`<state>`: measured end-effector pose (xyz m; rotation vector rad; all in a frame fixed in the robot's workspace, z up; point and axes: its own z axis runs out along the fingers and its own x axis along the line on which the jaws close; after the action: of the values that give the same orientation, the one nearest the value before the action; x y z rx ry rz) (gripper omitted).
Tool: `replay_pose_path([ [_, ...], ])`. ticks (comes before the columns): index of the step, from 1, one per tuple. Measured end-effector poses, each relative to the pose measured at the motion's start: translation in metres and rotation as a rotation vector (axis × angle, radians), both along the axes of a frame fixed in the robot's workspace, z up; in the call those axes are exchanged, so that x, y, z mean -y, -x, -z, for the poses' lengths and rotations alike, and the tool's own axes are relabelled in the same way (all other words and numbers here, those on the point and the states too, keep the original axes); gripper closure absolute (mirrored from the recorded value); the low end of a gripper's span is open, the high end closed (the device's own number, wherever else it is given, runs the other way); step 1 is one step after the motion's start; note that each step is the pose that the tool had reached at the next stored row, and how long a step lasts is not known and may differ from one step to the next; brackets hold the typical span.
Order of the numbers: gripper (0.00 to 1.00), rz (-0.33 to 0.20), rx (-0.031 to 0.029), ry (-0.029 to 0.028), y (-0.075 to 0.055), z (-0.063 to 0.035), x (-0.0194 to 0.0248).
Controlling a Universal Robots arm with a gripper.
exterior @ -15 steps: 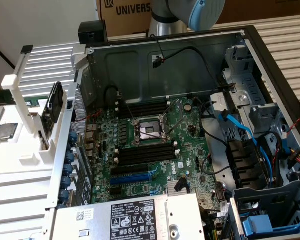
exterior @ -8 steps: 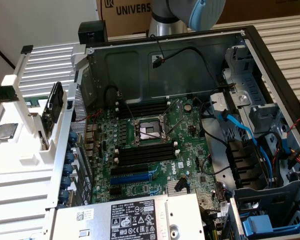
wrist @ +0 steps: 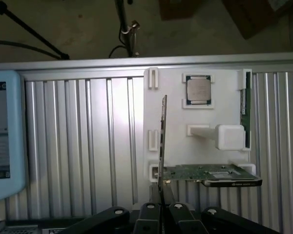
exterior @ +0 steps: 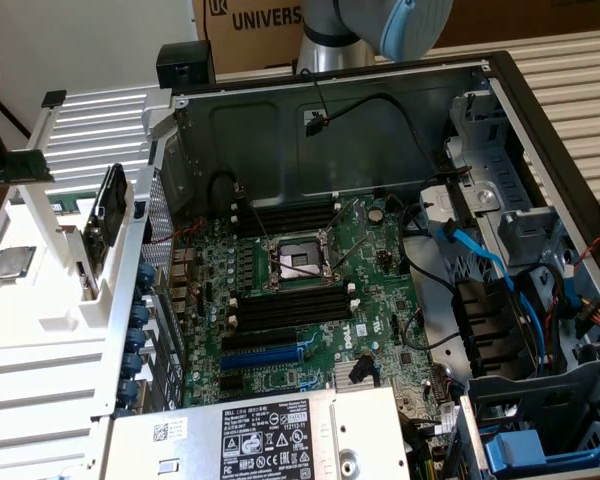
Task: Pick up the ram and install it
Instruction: 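Pick up the ram and move it above insertion slot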
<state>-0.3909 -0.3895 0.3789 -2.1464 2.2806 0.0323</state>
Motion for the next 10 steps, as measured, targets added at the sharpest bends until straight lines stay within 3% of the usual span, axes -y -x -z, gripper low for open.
replay_pose_path([
  [3,0.87,0.000,-0.0001,-0.0003,-0.010,-0.0026,0.0001],
  [4,0.87,-0.001,-0.0004,-0.0001,-0.027,-0.0081,0.0008],
  [5,0.87,-0.001,-0.0014,0.0003,-0.031,-0.0094,0.0009],
  [6,0.87,0.000,-0.0145,0.0071,-0.040,-0.0131,0.0010],
  [8,0.87,-0.001,-0.0297,0.0137,-0.045,-0.0144,0.0010],
  [9,0.87,-0.001,-0.0357,0.0158,-0.047,-0.0159,0.0010],
  [10,0.87,-0.001,-0.0380,0.0158,-0.051,-0.0182,0.0011],
])
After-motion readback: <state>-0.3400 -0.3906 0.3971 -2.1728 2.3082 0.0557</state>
